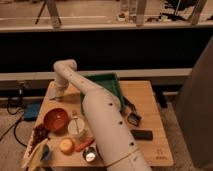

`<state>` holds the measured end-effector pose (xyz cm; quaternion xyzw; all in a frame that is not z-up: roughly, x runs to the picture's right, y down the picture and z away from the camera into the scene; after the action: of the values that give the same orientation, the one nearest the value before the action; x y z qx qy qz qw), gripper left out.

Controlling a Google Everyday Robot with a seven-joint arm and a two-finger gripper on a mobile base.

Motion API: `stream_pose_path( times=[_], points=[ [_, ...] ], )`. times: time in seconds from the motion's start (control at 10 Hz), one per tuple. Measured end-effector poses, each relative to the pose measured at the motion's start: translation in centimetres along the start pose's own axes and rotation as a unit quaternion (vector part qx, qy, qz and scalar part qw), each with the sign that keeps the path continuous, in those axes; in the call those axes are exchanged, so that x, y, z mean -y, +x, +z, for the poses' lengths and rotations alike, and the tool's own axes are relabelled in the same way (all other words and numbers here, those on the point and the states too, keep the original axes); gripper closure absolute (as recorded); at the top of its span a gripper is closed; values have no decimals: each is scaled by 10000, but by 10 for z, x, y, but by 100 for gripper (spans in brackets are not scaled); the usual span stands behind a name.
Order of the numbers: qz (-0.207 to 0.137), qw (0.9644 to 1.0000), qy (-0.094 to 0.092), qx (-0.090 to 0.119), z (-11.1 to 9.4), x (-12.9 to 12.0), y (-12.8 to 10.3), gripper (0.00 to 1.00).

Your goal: Wipe table surface with towel

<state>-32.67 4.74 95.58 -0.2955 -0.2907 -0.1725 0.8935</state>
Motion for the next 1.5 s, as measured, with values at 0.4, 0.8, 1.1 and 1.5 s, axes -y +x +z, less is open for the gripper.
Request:
stream_pose_path(
  times=[0.4,0.8,1.1,1.5],
  points=[
    [-388,9989,-270,18,5,-40,-27,98],
    [-304,9984,-470,-6,4,-80,-14,98],
    [182,9987,-460,-103,-9,-110,27,98],
    [910,9950,-244,-333,-32,-129,80,98]
  ],
)
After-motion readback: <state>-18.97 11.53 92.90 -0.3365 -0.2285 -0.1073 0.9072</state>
